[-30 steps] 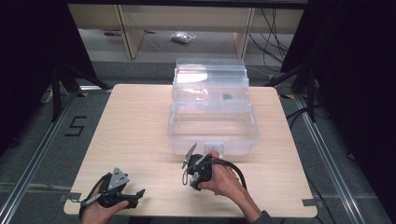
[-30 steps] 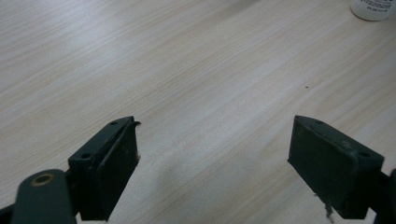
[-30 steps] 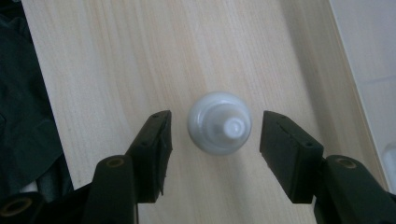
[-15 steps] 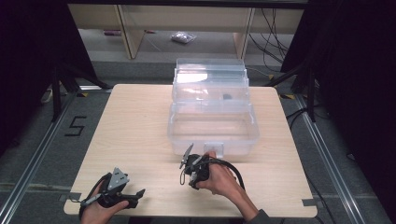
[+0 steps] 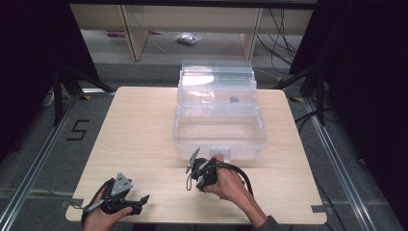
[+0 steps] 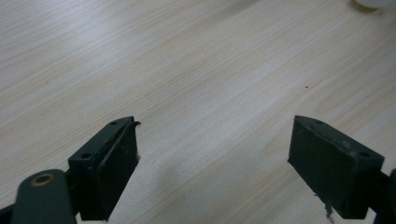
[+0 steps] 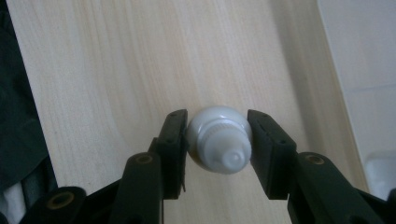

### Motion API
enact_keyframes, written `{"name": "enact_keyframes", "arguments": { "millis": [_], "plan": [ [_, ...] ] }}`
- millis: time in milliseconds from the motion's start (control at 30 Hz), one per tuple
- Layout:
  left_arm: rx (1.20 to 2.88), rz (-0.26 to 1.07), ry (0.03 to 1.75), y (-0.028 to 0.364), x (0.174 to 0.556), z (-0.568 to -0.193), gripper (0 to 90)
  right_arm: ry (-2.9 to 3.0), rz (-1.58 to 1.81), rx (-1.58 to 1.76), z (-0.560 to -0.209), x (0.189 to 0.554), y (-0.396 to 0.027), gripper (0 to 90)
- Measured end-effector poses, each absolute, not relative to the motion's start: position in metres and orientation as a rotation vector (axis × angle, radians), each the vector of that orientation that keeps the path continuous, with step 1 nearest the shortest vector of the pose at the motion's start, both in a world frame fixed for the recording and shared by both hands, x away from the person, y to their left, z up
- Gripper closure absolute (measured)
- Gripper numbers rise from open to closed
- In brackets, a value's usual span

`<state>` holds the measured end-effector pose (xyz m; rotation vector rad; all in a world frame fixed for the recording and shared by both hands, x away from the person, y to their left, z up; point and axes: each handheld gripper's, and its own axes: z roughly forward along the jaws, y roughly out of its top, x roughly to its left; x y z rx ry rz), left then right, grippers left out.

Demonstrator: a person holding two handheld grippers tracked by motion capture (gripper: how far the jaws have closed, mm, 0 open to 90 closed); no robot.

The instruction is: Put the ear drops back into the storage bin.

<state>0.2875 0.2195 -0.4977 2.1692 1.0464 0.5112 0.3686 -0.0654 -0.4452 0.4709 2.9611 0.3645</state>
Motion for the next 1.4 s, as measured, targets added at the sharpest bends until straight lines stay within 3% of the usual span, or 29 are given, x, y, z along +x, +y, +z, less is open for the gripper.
{"name": "enact_keyframes", "arguments": {
  "millis": [1400],
  "plan": [
    [2.164, 0.509, 1.052, 0.219, 0.288, -0.498, 15.1, 2.974, 0.429, 0.645, -0.396, 0.390, -0.126, 60.2]
  ]
}}
